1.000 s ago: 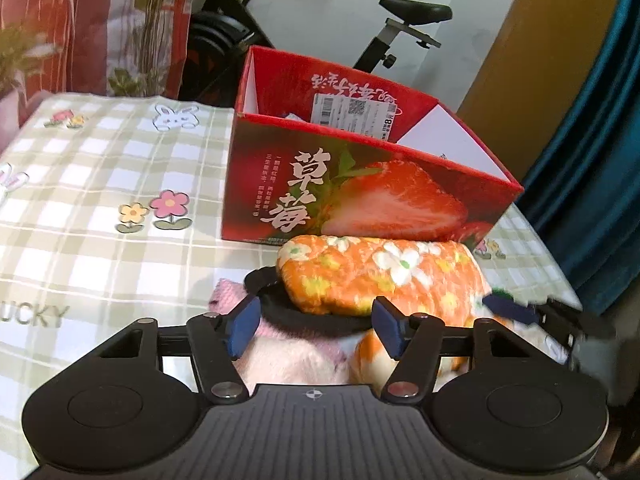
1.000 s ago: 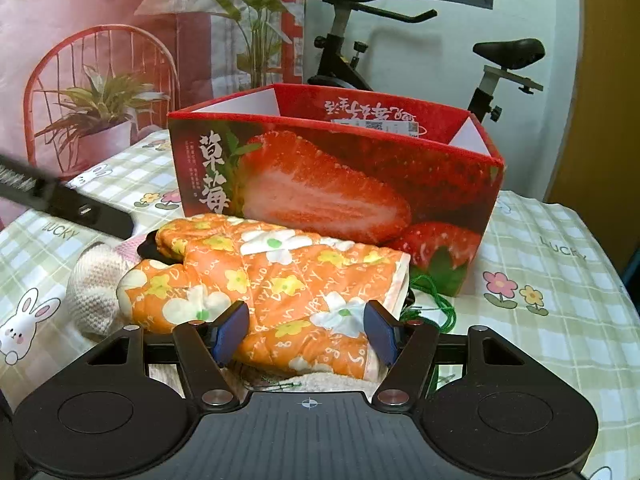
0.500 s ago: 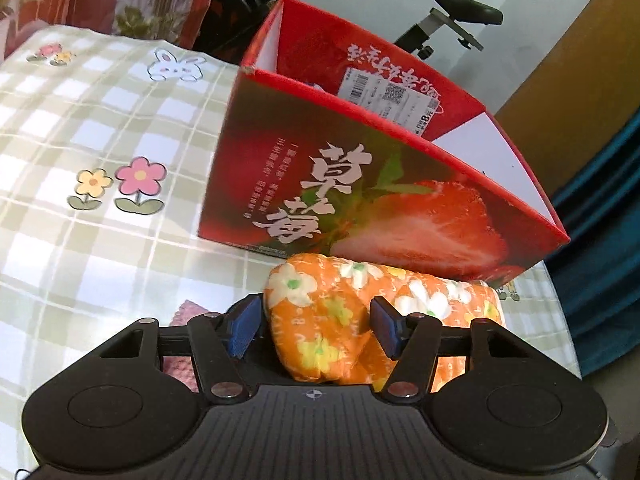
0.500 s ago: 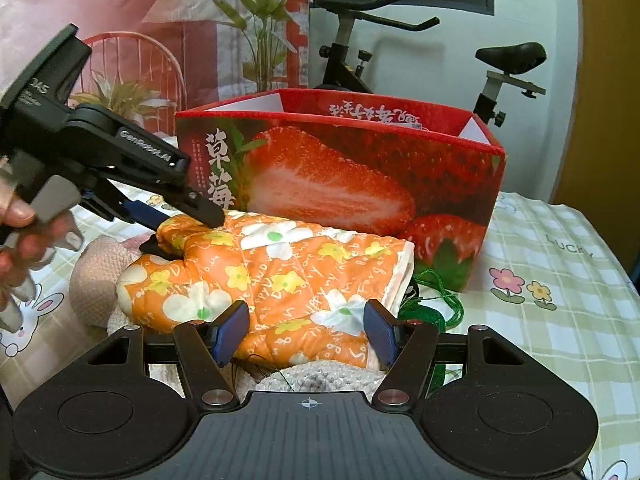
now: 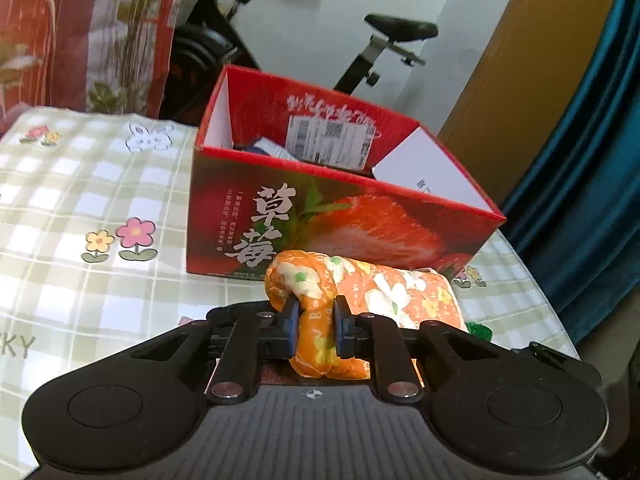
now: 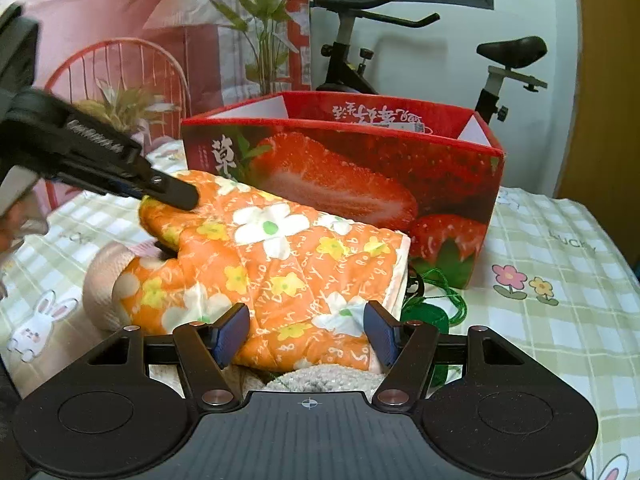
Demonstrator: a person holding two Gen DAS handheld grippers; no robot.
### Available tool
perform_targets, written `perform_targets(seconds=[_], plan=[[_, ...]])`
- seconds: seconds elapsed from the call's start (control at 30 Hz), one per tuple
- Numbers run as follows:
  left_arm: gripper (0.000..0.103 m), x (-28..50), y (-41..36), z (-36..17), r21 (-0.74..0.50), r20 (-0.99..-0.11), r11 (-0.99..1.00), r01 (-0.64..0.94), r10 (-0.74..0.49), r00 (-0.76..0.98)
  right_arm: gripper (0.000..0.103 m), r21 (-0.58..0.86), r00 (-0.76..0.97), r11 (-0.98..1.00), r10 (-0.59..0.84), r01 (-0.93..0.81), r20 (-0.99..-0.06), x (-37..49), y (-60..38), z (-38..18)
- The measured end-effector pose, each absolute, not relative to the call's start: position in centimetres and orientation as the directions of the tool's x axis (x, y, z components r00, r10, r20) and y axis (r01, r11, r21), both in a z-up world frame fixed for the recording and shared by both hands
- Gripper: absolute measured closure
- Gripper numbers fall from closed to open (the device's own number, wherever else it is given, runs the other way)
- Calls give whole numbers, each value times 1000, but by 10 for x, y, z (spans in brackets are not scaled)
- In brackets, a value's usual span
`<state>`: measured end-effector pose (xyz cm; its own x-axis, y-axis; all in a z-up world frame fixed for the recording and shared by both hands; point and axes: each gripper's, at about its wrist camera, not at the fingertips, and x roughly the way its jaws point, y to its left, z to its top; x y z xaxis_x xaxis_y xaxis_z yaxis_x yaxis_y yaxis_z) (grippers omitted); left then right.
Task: Organize soft objects
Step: 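Lift the mitt with the left gripper while the right gripper grasps its other edge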
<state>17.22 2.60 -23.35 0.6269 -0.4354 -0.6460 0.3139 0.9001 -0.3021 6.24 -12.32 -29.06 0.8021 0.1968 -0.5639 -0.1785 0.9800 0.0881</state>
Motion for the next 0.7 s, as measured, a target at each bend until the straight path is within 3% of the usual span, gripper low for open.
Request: perform_targets(seconds=[0.27, 0.6, 0.67, 0.7], plan=[[87, 143, 38, -247, -277, -648, 925, 260, -379, 661, 42, 144, 820, 979, 198, -142, -538, 58, -129, -281], [87, 143, 51, -269, -314, -680, 926, 211, -375, 630, 42, 201, 794, 974, 206, -108, -572, 65, -137, -290], [86, 142, 51, -272, -320, -682, 924, 208, -377, 626, 45, 188, 794, 976, 202, -113, -573, 66, -134, -289], [86, 140, 51, -274, -321, -683, 924, 208, -378, 625, 53, 184, 794, 975, 210, -125, -570, 66, -132, -288]])
